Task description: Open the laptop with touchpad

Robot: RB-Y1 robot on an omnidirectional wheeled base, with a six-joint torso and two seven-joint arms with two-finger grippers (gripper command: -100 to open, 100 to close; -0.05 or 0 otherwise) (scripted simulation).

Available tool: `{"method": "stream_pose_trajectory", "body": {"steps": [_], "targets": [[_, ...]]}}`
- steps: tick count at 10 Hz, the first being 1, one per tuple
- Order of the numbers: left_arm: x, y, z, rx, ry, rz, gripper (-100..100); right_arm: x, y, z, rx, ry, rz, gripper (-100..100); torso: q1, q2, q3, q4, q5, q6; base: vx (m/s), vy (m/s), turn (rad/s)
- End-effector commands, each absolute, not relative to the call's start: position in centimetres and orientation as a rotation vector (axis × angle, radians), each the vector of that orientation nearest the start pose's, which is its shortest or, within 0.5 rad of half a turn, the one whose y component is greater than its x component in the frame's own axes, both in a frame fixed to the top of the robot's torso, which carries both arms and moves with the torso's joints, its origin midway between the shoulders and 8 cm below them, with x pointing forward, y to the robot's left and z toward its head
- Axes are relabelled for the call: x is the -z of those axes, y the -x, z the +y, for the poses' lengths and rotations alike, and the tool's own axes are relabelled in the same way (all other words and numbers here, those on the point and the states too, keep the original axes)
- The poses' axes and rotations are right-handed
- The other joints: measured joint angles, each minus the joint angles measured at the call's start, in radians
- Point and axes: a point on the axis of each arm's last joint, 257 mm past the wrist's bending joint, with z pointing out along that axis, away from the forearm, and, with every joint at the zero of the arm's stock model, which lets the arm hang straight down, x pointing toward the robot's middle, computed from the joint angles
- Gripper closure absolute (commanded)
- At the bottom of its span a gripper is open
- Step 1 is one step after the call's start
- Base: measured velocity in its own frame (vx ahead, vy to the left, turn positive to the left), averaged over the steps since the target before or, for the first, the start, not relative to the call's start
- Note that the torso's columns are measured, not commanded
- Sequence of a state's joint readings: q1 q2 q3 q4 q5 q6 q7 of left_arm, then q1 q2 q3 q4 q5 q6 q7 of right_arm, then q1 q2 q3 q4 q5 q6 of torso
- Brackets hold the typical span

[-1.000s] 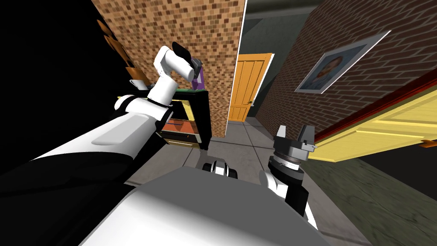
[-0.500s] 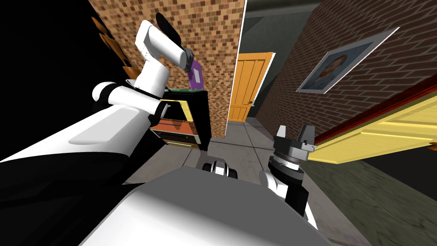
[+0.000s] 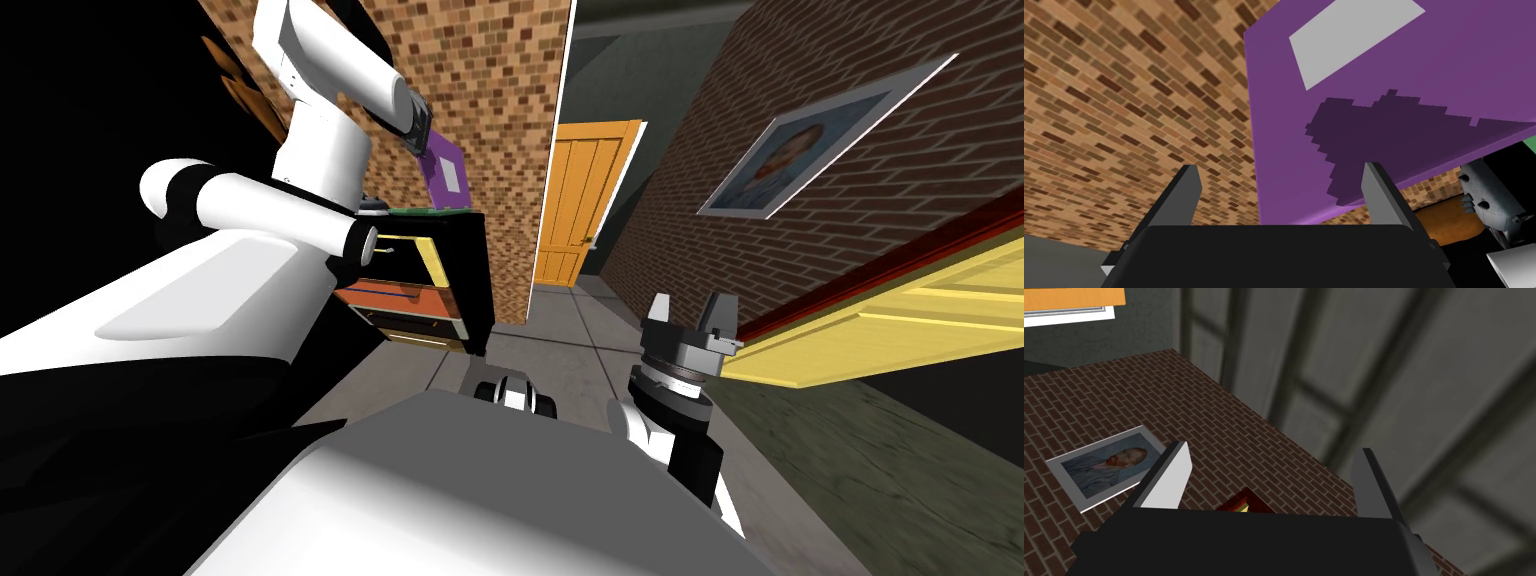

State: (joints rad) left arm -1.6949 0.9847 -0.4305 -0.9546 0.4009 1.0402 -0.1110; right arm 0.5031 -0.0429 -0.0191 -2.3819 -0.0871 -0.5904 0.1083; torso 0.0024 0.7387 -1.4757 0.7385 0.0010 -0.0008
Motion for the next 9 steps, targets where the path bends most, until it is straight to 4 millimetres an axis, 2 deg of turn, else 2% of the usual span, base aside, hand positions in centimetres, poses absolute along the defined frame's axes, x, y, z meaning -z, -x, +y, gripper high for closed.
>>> {"method": "stream_pose_trajectory", "body": {"steps": [1,2,3,7,9], "targets": [[-40.2,-62.4,40.2,0.511,0.955,1.213,-100,-8.3,-30.2,-28.2,-1.278,-0.49,0.484,0,-0.001,0.0,0.0,0.0,0.0,0.001,0.092,0.029,-0.05],[-40.0,-62.7,40.2,0.516,0.954,1.213,-100,-8.3,-30.2,-28.2,-1.278,-0.49,0.484,0,-0.001,-0.003,-0.002,-0.001,-0.001,0.001,0.058,0.022,-0.012],[-40.0,-62.7,40.2,0.515,0.954,1.214,100,-8.3,-30.2,-28.2,-1.278,-0.49,0.484,0,-0.002,-0.002,-0.002,-0.001,0.0,0.001,0.006,0.003,0.002],[-40.7,-59.9,43.4,0.657,1.155,1.169,100,-8.3,-30.2,-28.2,-1.278,-0.49,0.484,0,-0.001,-0.001,-0.001,-0.001,0.0,0.001,0.05,0.04,-0.006],[-40.9,-59.0,44.2,0.708,1.219,1.154,100,-8.3,-30.2,-28.2,-1.278,-0.49,0.484,0,0.0,-0.001,-0.001,0.0,0.001,-0.001,0.059,0.044,-0.005]]}}
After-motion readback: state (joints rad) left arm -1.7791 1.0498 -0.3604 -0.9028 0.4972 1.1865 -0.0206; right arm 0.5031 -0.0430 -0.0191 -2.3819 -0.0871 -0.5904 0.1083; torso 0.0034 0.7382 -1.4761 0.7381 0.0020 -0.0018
